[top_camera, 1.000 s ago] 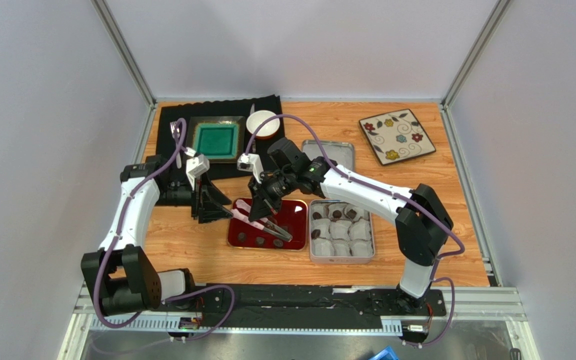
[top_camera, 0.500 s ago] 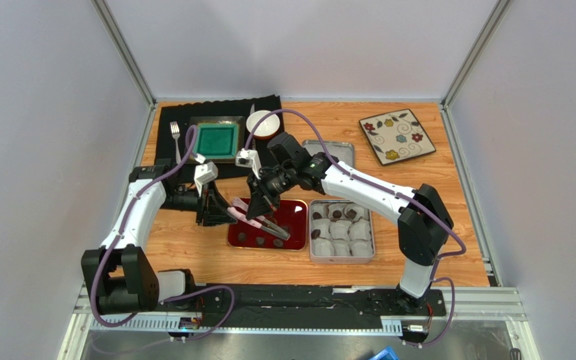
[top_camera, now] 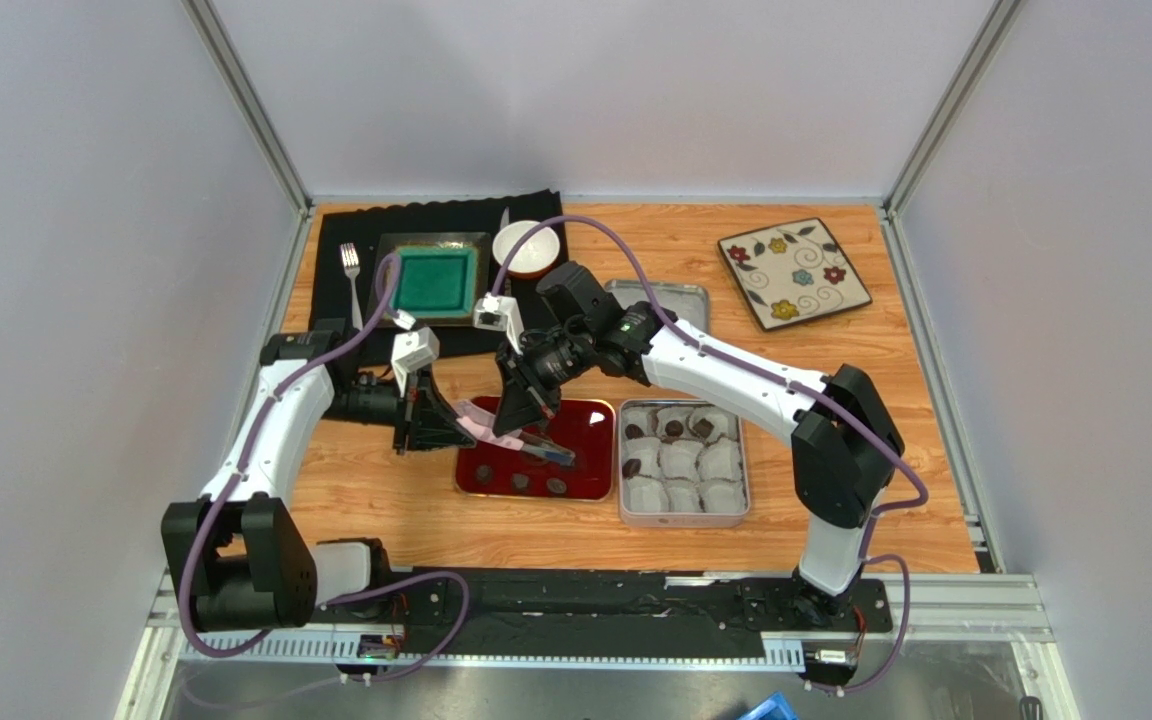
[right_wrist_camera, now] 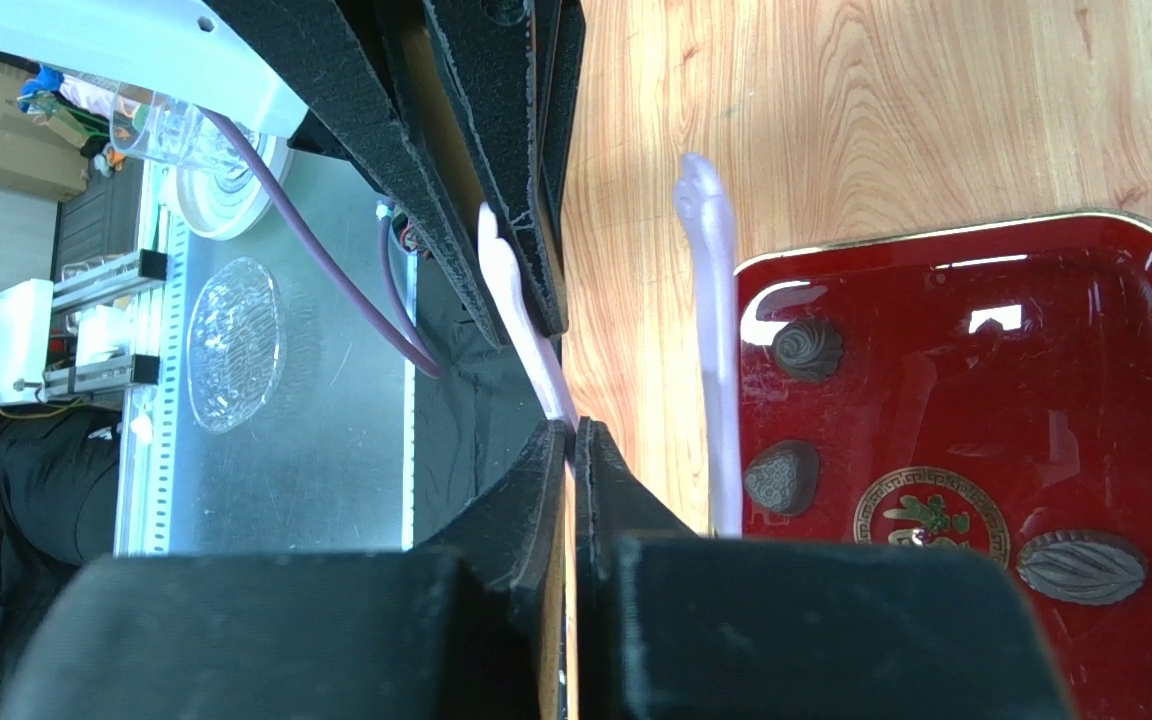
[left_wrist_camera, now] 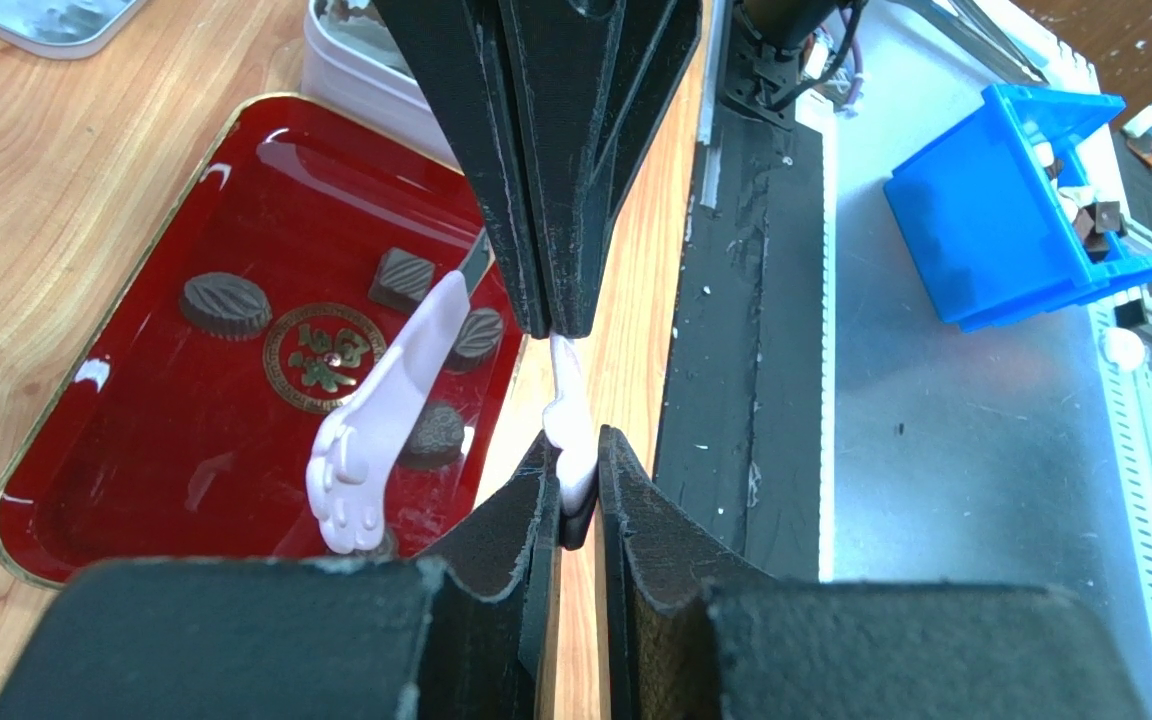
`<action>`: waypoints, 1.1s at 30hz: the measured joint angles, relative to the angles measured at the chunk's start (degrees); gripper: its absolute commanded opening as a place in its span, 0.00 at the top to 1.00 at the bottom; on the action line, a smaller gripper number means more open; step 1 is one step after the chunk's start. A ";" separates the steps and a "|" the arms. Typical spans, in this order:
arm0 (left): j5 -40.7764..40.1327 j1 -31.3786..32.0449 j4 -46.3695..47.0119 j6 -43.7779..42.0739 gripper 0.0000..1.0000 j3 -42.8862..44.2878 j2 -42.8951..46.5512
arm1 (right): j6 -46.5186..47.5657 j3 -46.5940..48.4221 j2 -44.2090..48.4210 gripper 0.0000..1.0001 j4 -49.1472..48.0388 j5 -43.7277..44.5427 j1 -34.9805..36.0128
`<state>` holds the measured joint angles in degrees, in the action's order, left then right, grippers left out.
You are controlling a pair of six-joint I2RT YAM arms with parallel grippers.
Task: Pack the chocolate
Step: Pick up the clamp from the plate, then adjust the clamp.
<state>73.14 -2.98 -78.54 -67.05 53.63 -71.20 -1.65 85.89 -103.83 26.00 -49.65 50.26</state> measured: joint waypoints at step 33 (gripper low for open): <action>9.77 -2.29 0.85 6.49 0.95 27.19 -8.55 | -33.73 -47.63 32.17 0.00 -54.18 21.84 -9.73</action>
<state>82.91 -5.28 -77.69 -60.55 80.82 -79.75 -35.38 38.26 -71.66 -28.18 -27.81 40.53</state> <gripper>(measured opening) 0.160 0.994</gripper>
